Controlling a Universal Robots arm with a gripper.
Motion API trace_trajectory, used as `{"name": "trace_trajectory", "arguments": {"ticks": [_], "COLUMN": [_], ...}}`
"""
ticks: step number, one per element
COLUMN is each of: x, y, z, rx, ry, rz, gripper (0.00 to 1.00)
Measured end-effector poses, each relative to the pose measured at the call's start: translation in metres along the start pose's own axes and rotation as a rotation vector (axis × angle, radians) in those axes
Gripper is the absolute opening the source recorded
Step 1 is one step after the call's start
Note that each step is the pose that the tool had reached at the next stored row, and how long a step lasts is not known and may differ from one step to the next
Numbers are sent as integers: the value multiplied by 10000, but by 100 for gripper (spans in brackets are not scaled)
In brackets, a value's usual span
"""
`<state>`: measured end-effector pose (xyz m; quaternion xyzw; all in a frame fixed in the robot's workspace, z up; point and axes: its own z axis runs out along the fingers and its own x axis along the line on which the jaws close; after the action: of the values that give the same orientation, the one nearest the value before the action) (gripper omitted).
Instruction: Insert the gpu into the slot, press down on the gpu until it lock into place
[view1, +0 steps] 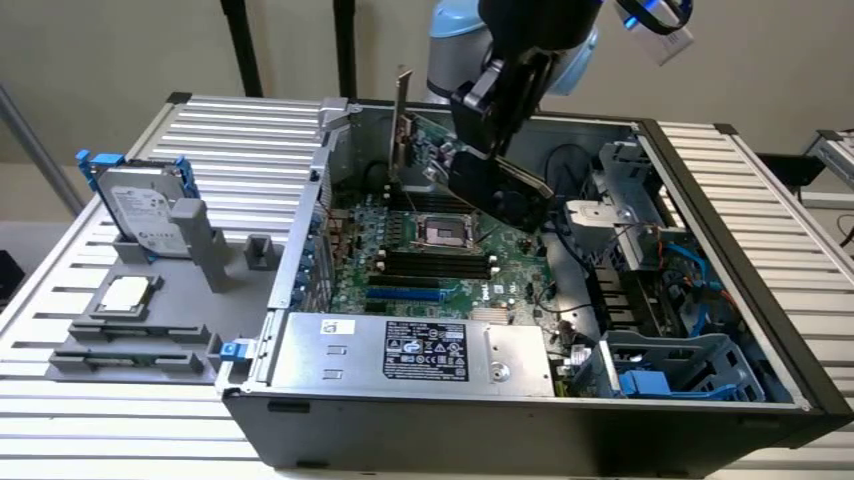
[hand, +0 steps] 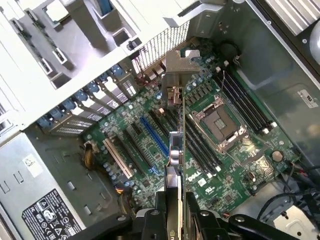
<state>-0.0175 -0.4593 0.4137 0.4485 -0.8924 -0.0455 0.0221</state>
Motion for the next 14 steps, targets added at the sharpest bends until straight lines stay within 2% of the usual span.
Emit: {"name": "trace_trajectory", "arguments": {"ticks": [4, 7, 14], "x": [0, 0, 0], "y": [-1, -1, -4], "z": [7, 15, 44], "rx": [-120, -193, -241], "ry": [-125, -188, -135], "rz": [-573, -1041, -2291], "gripper": [26, 26, 26]}}
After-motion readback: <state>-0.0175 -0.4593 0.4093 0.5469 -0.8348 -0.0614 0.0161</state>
